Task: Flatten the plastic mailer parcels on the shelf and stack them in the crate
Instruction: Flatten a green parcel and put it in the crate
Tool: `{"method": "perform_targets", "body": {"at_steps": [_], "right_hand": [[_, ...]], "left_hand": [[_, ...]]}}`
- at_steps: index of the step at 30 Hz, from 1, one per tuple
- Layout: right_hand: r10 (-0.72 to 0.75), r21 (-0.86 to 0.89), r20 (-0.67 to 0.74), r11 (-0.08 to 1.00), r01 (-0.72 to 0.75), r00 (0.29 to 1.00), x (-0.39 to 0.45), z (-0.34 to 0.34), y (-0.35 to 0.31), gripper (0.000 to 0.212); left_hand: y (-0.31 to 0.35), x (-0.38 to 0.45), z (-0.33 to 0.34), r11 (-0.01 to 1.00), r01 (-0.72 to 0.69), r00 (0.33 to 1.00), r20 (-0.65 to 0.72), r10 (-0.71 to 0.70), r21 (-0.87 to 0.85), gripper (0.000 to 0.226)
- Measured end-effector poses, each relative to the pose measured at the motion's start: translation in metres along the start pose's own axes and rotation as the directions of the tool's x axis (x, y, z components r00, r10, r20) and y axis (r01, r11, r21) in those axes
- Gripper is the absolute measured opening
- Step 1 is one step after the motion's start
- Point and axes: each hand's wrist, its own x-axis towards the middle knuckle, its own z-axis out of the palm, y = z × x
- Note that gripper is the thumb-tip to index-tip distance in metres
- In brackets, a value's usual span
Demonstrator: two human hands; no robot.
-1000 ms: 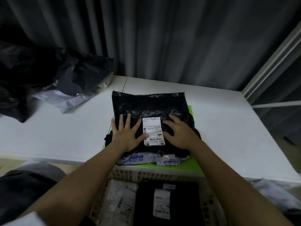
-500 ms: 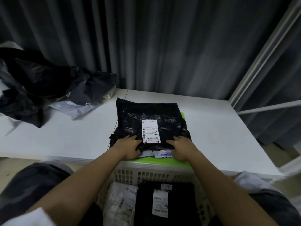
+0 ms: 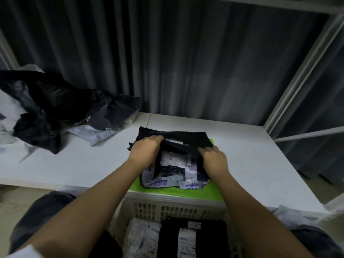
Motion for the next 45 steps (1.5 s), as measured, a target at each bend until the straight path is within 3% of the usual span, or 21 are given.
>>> {"method": "perform_targets", "body": {"at_steps": [3, 6, 8, 10, 12, 13, 14, 18, 20, 22, 25, 31, 39, 45], "right_hand": [[0.016, 0.104, -0.28, 0.995, 0.013, 0.96, 0.0, -0.023, 0.004, 0.06], [-0.072, 0.078, -0.358, 0.991, 0.107, 0.931, -0.028, -0.018, 0.003, 0.066], [-0.096, 0.102, -0.273, 0.986, 0.128, 0.957, -0.054, -0.002, 0.001, 0.069], [-0.117, 0.112, -0.03, 0.986, 0.119, 0.993, -0.078, 0.011, -0.004, 0.073], [-0.113, 0.136, 0.268, 0.988, 0.079, 0.957, -0.095, 0.027, -0.004, 0.078], [-0.099, 0.175, 0.41, 0.984, 0.028, 0.907, -0.1, 0.032, -0.003, 0.08], [-0.089, 0.213, 0.464, 0.977, -0.014, 0.881, -0.102, 0.033, -0.003, 0.081], [0.001, 0.298, 0.247, 0.951, -0.077, 0.969, -0.091, 0.024, -0.004, 0.097], [0.024, 0.296, 0.198, 0.951, -0.084, 0.98, -0.076, 0.02, -0.005, 0.083], [0.03, 0.301, 0.243, 0.948, -0.105, 0.969, -0.059, 0.02, -0.012, 0.07], [0.036, 0.31, 0.295, 0.942, -0.131, 0.955, -0.034, 0.039, -0.022, 0.073], [0.069, 0.22, 0.354, 0.963, -0.155, 0.933, -0.022, 0.084, -0.024, 0.09], [0.081, 0.273, 0.323, 0.946, -0.175, 0.943, -0.024, 0.102, -0.025, 0.086], [0.058, 0.253, 0.406, 0.952, -0.173, 0.912, -0.02, 0.102, -0.026, 0.087]], "left_hand": [[-0.006, -0.011, -0.013, 0.994, -0.068, 0.984, -0.169, 0.052, -0.088, 0.029], [-0.009, -0.031, -0.008, 0.988, -0.153, 0.957, -0.252, 0.146, -0.005, 0.02], [-0.005, -0.05, 0.002, 0.989, -0.149, 0.983, -0.112, 0.147, -0.005, 0.032], [-0.002, -0.066, 0.018, 0.997, -0.077, 0.983, 0.166, 0.076, 0.003, 0.037], [0.0, -0.076, 0.035, 0.999, -0.048, 0.929, 0.367, 0.037, 0.019, 0.039], [0.003, -0.079, 0.04, 1.0, -0.03, 0.909, 0.417, 0.028, -0.002, 0.045], [0.005, -0.08, 0.044, 1.0, -0.015, 0.904, 0.427, 0.024, -0.025, 0.052], [0.007, -0.069, 0.052, 0.997, -0.002, 0.966, 0.259, 0.021, -0.072, 0.078], [0.011, -0.057, 0.054, 0.999, 0.028, 0.967, 0.253, -0.016, -0.044, 0.079], [0.015, -0.045, 0.06, 0.995, 0.093, 0.927, 0.368, -0.07, -0.046, 0.068], [0.014, -0.026, 0.075, 0.991, 0.133, 0.838, 0.536, -0.106, -0.011, 0.077], [-0.006, -0.027, 0.115, 0.995, 0.076, 0.845, 0.526, -0.098, 0.064, 0.09], [-0.009, -0.036, 0.135, 0.991, 0.127, 0.853, 0.507, -0.125, 0.031, 0.085], [-0.009, -0.034, 0.134, 0.991, 0.124, 0.818, 0.561, -0.129, 0.046, 0.089]]}}
